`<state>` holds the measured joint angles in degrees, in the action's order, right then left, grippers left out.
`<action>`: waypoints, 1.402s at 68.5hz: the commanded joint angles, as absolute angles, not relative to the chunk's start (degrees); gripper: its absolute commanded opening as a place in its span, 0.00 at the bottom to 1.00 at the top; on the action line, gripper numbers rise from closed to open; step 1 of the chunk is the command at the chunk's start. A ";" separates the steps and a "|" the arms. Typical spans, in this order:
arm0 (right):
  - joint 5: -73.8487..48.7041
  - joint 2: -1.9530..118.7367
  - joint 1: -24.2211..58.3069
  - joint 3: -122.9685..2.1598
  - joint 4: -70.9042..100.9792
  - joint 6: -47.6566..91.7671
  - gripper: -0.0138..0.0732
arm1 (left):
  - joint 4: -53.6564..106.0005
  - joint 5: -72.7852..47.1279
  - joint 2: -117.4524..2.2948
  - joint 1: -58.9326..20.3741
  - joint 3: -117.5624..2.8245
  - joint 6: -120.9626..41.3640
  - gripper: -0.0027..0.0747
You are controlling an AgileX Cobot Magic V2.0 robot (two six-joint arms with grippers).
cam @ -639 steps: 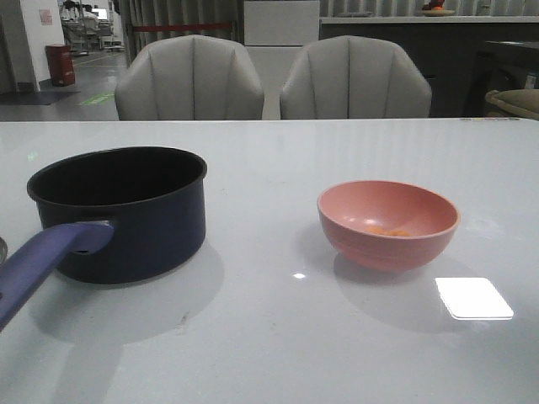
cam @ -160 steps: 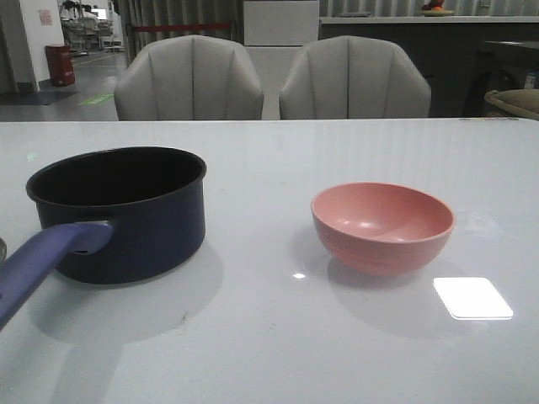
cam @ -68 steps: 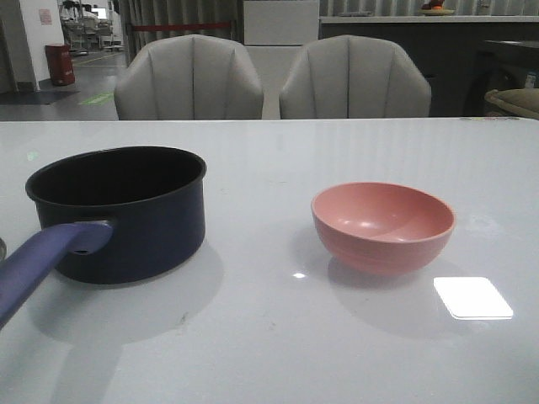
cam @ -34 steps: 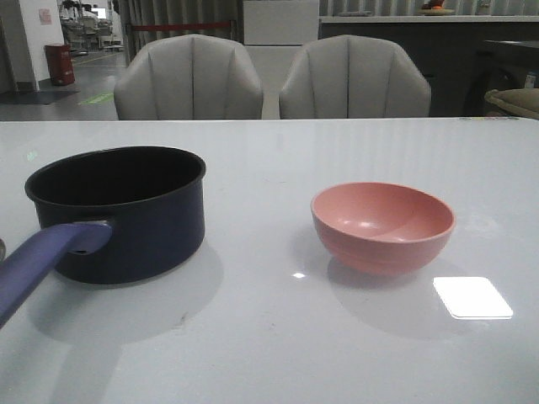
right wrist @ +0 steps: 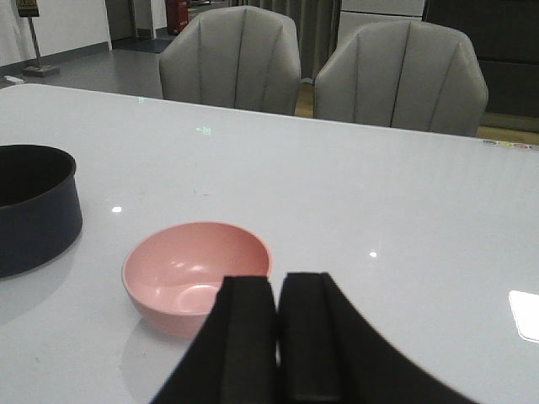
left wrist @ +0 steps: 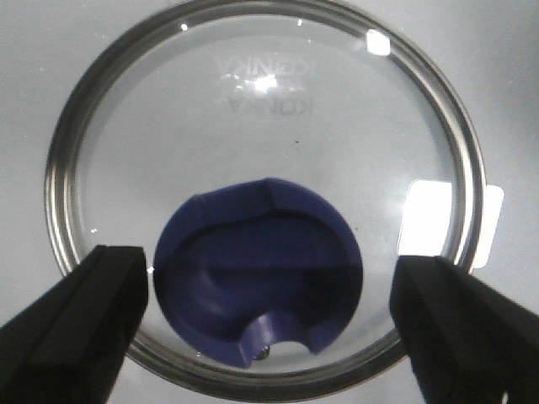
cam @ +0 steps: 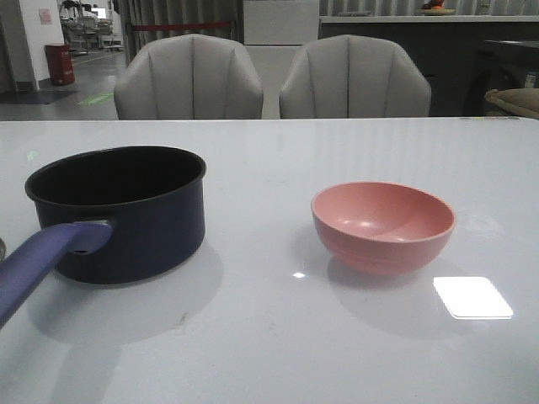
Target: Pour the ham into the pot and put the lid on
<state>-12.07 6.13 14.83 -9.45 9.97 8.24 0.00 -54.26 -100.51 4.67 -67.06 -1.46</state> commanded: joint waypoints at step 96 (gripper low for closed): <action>-7.30 6.67 14.84 -11.11 9.69 8.73 0.34 | 8.05 -63.73 -95.73 -5.94 -93.81 -6.64 0.47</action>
